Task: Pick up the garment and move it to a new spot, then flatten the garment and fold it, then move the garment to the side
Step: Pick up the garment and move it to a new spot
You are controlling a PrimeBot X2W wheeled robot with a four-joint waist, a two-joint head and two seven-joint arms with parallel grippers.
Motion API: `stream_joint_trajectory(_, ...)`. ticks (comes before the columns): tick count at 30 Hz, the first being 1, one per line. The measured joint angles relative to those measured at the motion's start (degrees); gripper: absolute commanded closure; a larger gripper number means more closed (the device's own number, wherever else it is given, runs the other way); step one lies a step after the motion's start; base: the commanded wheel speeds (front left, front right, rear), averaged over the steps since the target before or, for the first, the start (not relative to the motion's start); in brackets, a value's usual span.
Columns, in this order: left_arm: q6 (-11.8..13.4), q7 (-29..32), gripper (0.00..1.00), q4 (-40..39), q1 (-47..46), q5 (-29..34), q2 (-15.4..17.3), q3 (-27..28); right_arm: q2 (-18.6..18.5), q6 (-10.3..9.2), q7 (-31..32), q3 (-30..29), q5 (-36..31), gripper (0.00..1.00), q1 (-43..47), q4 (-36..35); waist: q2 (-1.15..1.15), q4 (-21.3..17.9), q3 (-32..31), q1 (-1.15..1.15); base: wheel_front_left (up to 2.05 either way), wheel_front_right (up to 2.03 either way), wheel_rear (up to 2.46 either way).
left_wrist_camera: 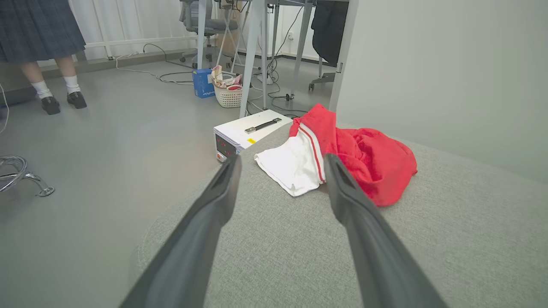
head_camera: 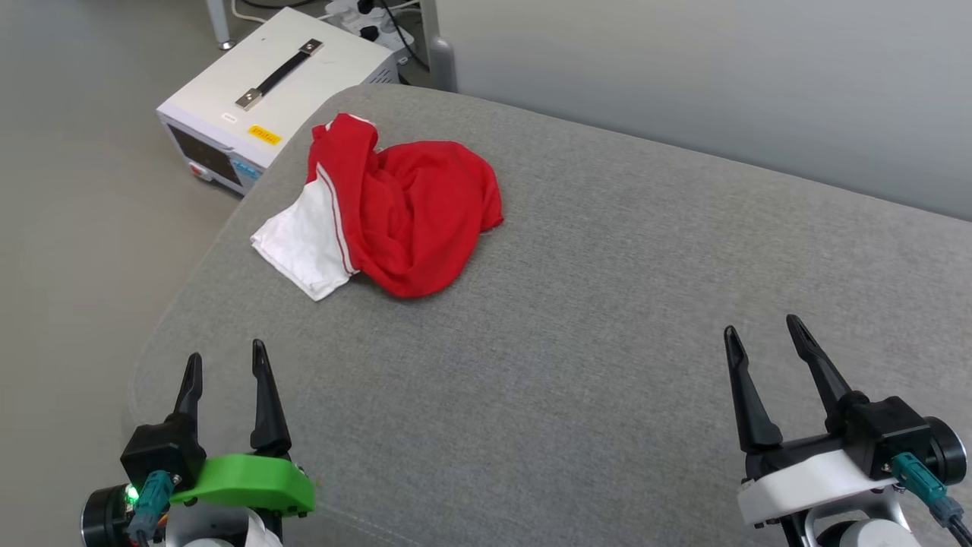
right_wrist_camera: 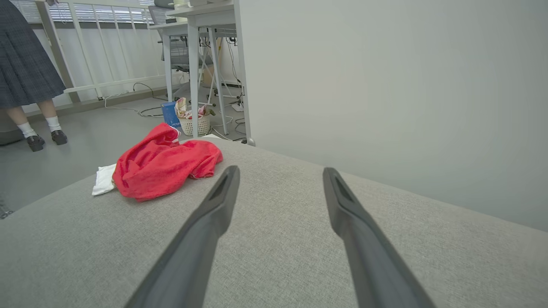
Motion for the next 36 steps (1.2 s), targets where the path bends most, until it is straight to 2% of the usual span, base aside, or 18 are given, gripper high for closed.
stream_joint_trajectory(8,-0.1,-1.0,0.00,0.7,0.0,-1.1,0.0,0.5,0.0,0.00,-0.9,0.7,0.0,0.00,0.0,-0.1,0.00,3.6,0.7,0.00,0.00,0.00,0.00)
stream_joint_trajectory(12,-2.7,-1.5,0.00,1.8,-1.7,-1.3,0.0,1.7,-0.3,0.00,-1.3,1.0,0.0,0.00,-0.1,-0.4,0.00,4.2,1.6,0.00,0.00,0.00,0.00)
stream_joint_trajectory(17,-7.2,-2.0,0.00,3.9,-10.5,-0.7,1.2,3.6,-1.5,0.00,-1.9,1.4,0.0,0.00,-1.6,-1.6,0.00,4.0,3.4,0.00,0.00,0.00,0.00)
stream_joint_trajectory(21,-9.3,-2.5,0.00,7.5,-19.8,-0.8,5.4,3.8,-3.0,0.00,-2.4,1.8,-0.1,0.00,-3.8,-2.8,0.00,3.4,5.7,0.00,0.00,0.00,0.00)
stream_joint_trajectory(25,-10.0,-3.0,0.00,11.6,-28.8,-4.5,10.2,3.2,-4.2,0.00,-2.6,2.4,-0.4,0.00,-6.0,-4.1,0.00,2.4,8.3,0.00,0.00,0.00,0.00)
stream_joint_trajectory(28,-10.1,-2.2,0.00,13.4,-34.4,-8.1,15.6,-0.4,-4.9,0.00,-2.8,2.7,-0.5,0.00,-7.5,-5.4,0.00,1.3,10.3,0.00,0.00,0.00,0.00)
stream_joint_trajectory(32,-10.1,2.0,0.00,14.7,-41.4,-14.7,22.8,-7.0,-5.6,0.00,-2.8,2.8,-0.7,0.00,-9.3,-6.9,0.00,-0.4,13.1,0.00,0.00,0.00,0.00)
stream_joint_trajectory(36,-10.1,10.9,0.00,15.4,-46.7,-22.8,28.4,-14.1,-6.0,0.00,-2.8,2.7,-1.0,0.00,-10.4,-7.8,0.00,-2.2,15.6,0.01,0.00,0.00,0.00)
